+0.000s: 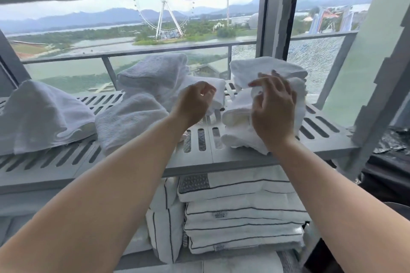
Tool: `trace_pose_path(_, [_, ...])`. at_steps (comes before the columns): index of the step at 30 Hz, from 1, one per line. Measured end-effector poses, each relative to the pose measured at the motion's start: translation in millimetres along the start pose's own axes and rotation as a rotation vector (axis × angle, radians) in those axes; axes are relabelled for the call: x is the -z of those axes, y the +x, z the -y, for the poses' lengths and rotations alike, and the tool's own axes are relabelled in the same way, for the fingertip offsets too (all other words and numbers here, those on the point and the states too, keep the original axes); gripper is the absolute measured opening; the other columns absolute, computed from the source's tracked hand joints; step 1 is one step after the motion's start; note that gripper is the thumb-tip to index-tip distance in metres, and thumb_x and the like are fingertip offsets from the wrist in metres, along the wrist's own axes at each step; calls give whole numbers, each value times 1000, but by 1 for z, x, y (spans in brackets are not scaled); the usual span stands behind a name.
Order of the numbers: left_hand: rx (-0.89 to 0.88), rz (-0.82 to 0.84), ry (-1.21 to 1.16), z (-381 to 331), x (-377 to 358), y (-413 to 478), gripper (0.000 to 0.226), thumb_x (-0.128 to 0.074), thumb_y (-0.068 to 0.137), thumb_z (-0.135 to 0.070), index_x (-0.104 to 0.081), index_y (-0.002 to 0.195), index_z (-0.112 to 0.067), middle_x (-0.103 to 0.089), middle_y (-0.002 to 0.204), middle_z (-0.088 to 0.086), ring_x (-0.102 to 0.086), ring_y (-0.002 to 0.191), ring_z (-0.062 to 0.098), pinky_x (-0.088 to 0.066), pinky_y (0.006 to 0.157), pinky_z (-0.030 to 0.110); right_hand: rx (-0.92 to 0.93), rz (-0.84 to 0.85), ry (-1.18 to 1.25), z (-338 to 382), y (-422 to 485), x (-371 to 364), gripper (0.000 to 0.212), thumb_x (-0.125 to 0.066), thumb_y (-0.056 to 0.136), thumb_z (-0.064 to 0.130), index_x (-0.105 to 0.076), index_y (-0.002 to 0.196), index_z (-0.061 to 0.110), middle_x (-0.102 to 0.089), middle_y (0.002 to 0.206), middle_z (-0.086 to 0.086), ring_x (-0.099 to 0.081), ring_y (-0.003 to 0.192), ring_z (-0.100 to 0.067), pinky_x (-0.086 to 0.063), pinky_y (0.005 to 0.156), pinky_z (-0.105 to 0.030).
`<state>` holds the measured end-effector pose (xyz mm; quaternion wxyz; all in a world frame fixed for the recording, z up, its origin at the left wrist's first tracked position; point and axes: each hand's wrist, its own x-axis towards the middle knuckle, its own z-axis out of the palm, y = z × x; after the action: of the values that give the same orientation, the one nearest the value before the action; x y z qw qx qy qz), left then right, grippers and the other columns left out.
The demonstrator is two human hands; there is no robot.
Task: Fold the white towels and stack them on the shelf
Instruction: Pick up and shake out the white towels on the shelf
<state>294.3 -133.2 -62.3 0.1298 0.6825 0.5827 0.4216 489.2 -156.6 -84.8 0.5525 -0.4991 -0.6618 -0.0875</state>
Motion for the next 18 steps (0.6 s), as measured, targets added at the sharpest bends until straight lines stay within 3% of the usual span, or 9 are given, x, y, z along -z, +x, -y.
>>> trace_pose_path(4, [-51, -80, 373, 30, 43, -16, 18, -57, 95, -24, -74, 99, -26, -73, 104, -1, -66, 93, 21, -55, 84, 39, 181, 61, 110, 46, -9, -33, 22, -47, 95, 18, -68, 94, 15, -72, 109, 0, -55, 126, -26, -29, 117, -46])
trace_pose_path(7, [4, -47, 557, 60, 83, -30, 21, -54, 95, -23, -72, 105, -21, -69, 113, 4, -64, 102, 27, -52, 89, 40, 169, 283, 174, 85, -18, -65, 21, -48, 93, 22, -67, 94, 14, -71, 101, -2, -60, 109, -27, -38, 98, -37])
trace_pose_path(10, [109, -68, 591, 95, 126, -42, 26, -49, 97, -28, -69, 112, -19, -68, 117, 8, -62, 107, 30, -50, 93, 41, 169, 365, 172, 119, -28, -93, 20, -51, 93, 25, -68, 96, 16, -71, 99, -1, -60, 99, -24, -38, 87, -35])
trace_pose_path(15, [124, -27, 763, 163, 191, -61, 32, -49, 97, -37, -66, 121, -26, -65, 130, 3, -57, 121, 28, -44, 103, 42, 257, 426, 180, 199, -40, -145, 20, -53, 95, 27, -70, 97, 17, -72, 101, 1, -62, 98, -22, -44, 91, -37])
trace_pose_path(18, [98, -5, 841, 206, 232, -70, 42, -56, 93, -40, -61, 133, -26, -51, 148, 5, -43, 139, 31, -33, 114, 46, 253, 461, 144, 251, -48, -179, 20, -54, 94, 27, -71, 99, 17, -73, 102, -1, -63, 99, -24, -46, 93, -40])
